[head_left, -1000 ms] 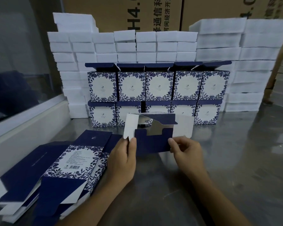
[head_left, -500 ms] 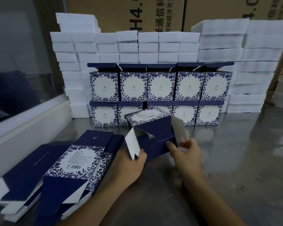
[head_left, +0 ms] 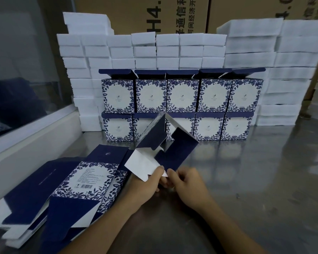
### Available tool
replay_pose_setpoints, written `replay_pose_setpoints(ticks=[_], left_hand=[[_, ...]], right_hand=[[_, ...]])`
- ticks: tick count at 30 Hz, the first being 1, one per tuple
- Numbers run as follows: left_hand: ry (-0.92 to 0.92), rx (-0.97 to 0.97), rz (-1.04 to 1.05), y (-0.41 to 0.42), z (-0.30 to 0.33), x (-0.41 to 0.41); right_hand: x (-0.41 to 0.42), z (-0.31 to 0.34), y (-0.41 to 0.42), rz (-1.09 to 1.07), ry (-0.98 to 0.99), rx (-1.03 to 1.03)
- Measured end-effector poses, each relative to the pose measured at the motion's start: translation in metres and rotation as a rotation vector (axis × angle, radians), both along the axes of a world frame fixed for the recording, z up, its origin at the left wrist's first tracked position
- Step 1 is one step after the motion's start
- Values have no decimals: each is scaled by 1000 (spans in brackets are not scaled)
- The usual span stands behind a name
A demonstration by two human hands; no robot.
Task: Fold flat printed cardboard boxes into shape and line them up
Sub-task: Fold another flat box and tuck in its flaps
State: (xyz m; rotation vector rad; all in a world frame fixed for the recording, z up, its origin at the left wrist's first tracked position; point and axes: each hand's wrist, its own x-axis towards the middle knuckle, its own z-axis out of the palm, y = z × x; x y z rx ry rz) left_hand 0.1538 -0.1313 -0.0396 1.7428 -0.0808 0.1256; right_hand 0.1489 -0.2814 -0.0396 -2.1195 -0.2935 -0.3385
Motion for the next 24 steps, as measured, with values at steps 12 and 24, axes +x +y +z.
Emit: replay_pose_setpoints(ticks=[12,24], left_hand=[[99,56,23,2,0,-3],[84,17,25,1,3,-5]], right_hand=[[4,4,-10,-113,-67,270],[14,8,-30,-223,-100,423]])
